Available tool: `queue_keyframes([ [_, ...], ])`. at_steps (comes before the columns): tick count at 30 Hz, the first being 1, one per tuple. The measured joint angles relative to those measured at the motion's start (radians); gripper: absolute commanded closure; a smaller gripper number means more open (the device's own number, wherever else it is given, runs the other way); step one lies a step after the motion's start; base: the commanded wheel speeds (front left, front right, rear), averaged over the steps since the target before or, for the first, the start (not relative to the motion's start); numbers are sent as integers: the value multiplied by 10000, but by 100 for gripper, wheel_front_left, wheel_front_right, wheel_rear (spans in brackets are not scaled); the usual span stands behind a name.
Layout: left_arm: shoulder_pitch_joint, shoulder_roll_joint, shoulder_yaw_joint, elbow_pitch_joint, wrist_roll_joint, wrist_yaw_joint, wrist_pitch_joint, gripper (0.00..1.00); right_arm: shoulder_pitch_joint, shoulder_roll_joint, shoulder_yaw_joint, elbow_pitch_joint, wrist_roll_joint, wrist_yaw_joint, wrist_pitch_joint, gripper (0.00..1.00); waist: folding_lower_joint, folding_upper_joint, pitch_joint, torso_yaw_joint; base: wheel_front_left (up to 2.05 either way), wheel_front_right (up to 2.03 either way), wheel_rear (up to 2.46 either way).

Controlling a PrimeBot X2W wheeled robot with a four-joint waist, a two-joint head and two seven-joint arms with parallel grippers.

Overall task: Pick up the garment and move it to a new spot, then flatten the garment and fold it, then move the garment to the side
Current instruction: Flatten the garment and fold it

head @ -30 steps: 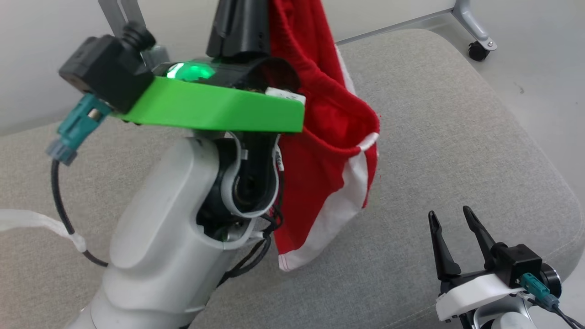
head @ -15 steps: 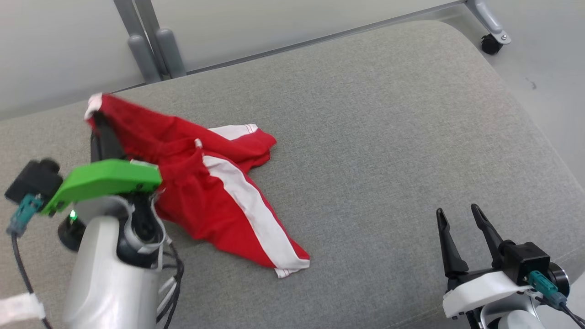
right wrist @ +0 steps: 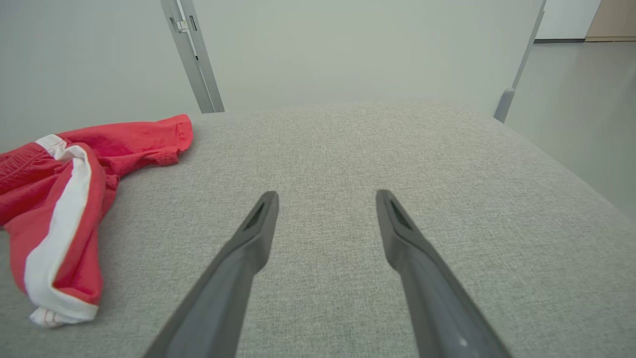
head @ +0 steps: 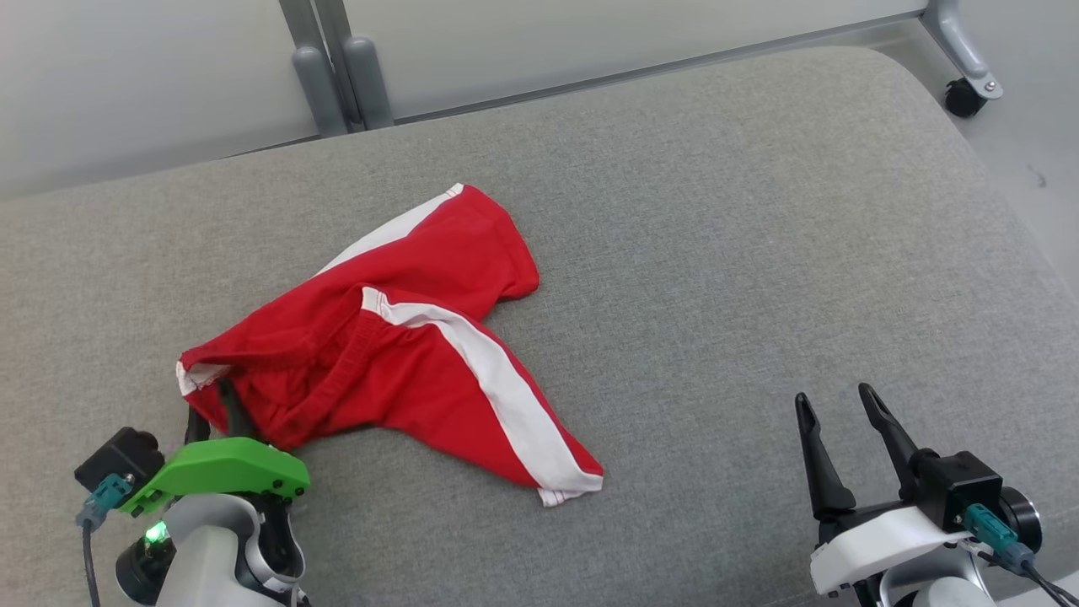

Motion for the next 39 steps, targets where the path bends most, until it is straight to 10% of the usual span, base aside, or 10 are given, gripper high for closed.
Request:
queue_keyframes([
  [13, 309, 1492, -493, -1684, 1559, -42, 1143, 0, 62, -25, 50, -6, 146, 0, -2, 0, 0, 0, -132, -81, 0, 0, 0],
  [24, -1122, 1361, -3298, -2240, 2661, -773, 4859, 0, -260, 65, 263, 92, 188, 0, -2, 0, 0, 0, 259, -703, 0, 0, 0],
  [33, -1851, 1816, -3453, -1582, 2794, -911, 5643, 0, -297, 157, 232, 163, 282, 0, -2, 0, 0, 0, 500, -1264, 0, 0, 0],
  [37, -1894, 1835, -3459, -1484, 2717, -970, 5730, 49, -314, 190, 173, 186, 284, 0, 0, 0, 0, 0, 573, -1306, 0, 0, 0],
  [39, -1894, 1871, -3457, -1450, 2719, -924, 5726, 40, -361, 203, 165, 192, 286, 0, -2, 0, 0, 0, 580, -1301, 0, 0, 0],
])
